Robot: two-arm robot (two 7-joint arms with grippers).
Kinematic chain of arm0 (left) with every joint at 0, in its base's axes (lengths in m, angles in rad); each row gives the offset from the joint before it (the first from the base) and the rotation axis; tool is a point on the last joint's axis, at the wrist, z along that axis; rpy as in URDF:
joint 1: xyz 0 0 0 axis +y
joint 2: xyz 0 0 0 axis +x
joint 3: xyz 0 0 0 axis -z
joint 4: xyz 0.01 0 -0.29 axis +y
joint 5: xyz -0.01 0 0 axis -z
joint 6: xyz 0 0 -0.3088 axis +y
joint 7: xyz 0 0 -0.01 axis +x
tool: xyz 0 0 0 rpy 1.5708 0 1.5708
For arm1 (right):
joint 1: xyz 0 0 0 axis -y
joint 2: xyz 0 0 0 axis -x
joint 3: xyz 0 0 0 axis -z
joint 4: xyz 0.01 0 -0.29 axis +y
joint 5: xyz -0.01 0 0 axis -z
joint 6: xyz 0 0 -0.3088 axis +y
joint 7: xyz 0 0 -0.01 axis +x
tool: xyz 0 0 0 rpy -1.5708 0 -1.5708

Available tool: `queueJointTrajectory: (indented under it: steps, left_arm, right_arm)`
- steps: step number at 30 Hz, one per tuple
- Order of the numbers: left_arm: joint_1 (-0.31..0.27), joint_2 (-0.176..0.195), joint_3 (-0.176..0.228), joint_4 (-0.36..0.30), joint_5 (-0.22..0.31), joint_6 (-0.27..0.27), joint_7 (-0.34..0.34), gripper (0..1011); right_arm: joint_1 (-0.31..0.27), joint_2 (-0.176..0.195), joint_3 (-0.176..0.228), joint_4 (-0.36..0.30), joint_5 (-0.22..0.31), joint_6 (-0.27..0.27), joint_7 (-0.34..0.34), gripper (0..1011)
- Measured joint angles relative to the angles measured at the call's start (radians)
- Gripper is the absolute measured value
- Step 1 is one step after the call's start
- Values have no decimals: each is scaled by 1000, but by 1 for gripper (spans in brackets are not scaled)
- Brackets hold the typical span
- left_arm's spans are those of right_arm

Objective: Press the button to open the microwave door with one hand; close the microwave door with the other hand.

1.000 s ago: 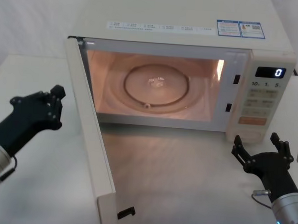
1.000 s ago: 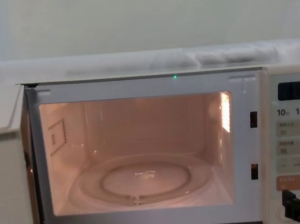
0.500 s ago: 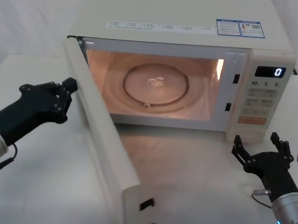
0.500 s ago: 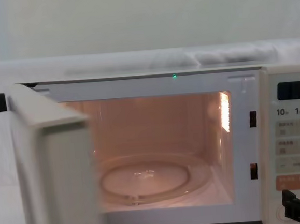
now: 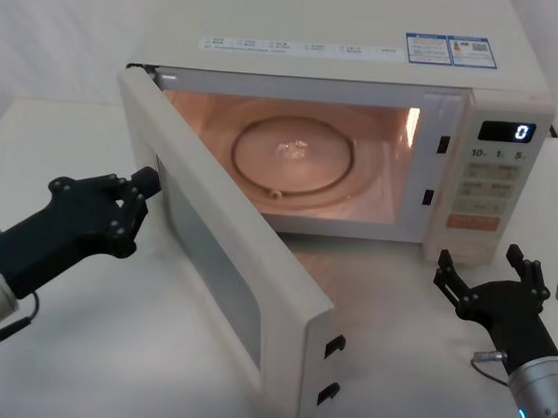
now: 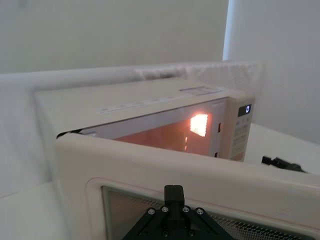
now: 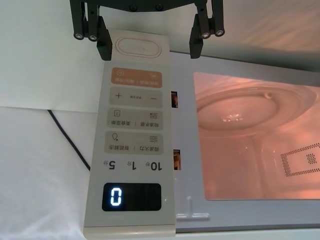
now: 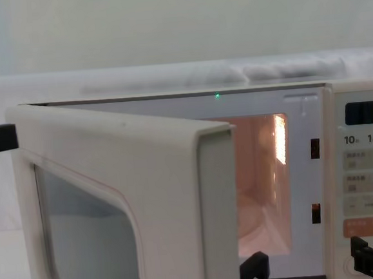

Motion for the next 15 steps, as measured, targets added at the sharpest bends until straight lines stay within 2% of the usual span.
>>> queueJointTrajectory:
  steps: [6, 15]
  left_arm:
    - [-8, -13, 37, 9, -18, -32, 2, 0]
    - [-24, -6, 91, 17, -27, -43, 4, 0]
  right_arm:
    - [0, 0, 0, 0, 0, 0, 0, 1002]
    - [0, 0, 0, 0, 0, 0, 0, 1002]
